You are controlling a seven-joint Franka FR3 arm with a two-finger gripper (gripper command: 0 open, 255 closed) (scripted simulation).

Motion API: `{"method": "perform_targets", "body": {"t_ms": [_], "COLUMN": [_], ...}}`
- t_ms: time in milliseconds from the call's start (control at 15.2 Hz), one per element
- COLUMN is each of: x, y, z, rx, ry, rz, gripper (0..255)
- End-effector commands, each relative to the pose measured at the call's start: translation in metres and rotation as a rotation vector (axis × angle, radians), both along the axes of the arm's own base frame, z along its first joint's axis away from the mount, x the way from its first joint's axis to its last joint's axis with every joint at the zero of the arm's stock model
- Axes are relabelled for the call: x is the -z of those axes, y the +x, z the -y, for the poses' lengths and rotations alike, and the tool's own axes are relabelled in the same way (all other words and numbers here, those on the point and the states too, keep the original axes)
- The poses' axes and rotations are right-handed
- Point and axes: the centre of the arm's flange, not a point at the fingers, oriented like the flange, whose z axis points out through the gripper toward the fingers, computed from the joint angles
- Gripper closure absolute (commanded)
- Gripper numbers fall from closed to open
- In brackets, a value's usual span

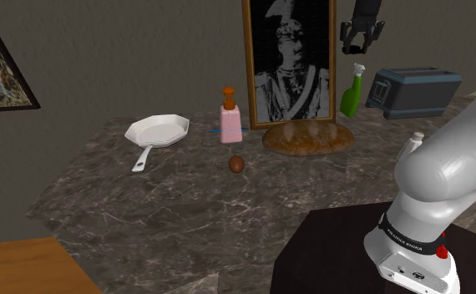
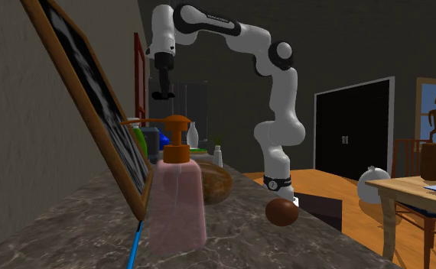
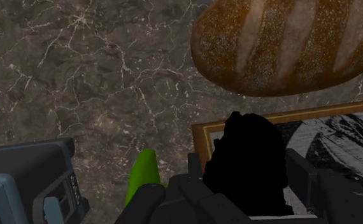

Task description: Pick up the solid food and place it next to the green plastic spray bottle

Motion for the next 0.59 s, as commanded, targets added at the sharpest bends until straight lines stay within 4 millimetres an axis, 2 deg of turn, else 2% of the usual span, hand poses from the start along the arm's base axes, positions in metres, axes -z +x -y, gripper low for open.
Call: {"method": "perform_targets", "body": {"t_ms": [0, 528], "x": [-0.001, -0.001], "y": [-0.013, -0.064], "z": [0.023, 0.116], "rx": [-0.002, -0.002], "ry": [-0.001, -0.001], "rz": [0.0, 0.0], "gripper": [255, 255]}}
